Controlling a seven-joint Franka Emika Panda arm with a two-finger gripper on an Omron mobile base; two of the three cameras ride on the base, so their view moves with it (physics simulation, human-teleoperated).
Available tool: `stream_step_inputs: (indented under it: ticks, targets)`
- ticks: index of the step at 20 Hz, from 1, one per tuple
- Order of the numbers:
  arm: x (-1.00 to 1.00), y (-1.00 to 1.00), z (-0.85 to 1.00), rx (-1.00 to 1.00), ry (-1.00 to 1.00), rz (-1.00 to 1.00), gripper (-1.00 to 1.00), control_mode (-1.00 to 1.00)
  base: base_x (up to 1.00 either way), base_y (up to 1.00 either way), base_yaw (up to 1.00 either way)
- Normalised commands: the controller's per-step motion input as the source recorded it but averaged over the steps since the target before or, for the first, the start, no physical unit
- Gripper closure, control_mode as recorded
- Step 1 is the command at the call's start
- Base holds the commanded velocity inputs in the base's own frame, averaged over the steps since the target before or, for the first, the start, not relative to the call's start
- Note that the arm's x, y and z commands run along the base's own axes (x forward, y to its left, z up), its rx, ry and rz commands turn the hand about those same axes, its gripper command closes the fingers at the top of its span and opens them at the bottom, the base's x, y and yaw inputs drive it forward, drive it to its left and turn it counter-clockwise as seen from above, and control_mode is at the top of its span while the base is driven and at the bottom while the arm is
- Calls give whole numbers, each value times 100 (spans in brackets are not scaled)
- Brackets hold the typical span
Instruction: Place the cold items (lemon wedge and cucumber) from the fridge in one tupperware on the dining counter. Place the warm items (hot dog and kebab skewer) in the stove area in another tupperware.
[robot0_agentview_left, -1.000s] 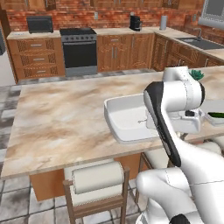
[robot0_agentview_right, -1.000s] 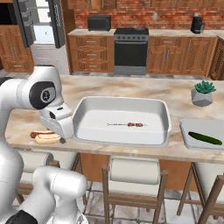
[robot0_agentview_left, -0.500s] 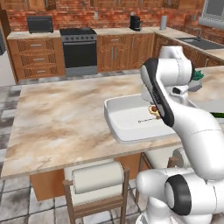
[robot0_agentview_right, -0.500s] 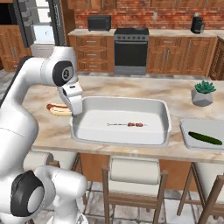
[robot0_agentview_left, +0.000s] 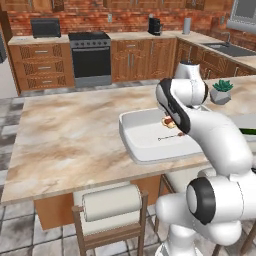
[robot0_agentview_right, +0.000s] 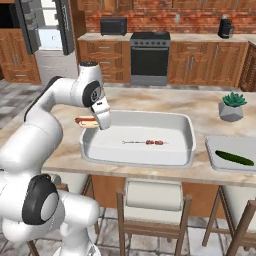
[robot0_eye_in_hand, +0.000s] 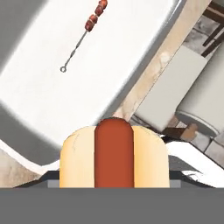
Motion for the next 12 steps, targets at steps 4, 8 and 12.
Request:
stream_step_inputs:
  ticks: [4,8,12]
  targets:
    - [100,-16,-64,0,-9,0,100,-100,0,0,0]
    - [100,-2,-49,0,-5,0,100,-100,0,0,0]
    - [90,0,-34,-5,6,-1,100,-100,0,0,0]
